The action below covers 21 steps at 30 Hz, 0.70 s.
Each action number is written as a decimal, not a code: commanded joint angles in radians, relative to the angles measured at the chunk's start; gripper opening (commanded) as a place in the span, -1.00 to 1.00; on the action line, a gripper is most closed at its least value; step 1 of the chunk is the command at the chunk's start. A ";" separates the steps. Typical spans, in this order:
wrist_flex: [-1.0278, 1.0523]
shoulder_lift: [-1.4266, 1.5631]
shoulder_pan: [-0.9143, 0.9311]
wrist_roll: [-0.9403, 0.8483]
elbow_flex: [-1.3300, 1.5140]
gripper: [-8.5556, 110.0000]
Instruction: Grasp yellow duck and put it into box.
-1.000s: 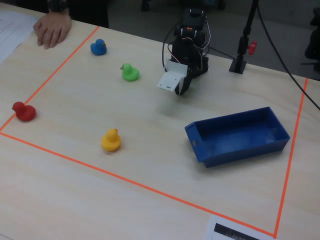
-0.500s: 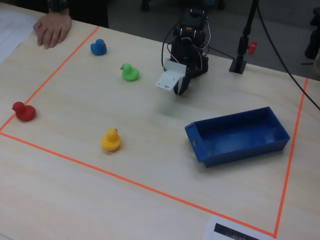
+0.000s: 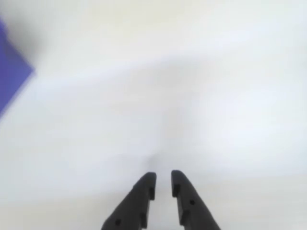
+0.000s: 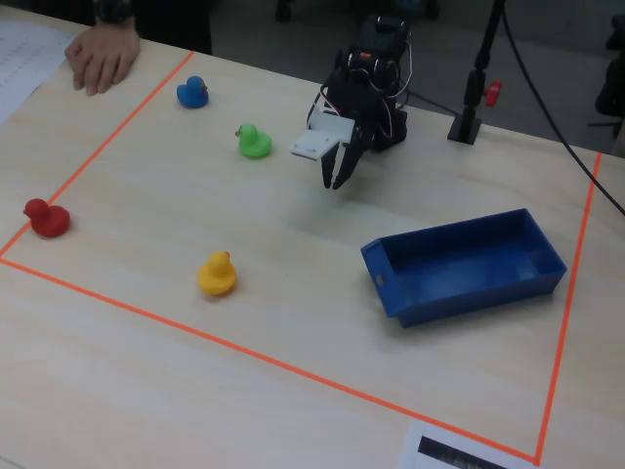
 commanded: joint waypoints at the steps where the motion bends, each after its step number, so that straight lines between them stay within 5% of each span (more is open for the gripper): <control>1: -0.087 -0.166 0.018 0.005 -0.221 -0.85; 13: -0.261 -1.281 0.130 0.201 -1.180 -0.81; 21: -0.399 -1.701 0.196 0.207 -1.489 -0.70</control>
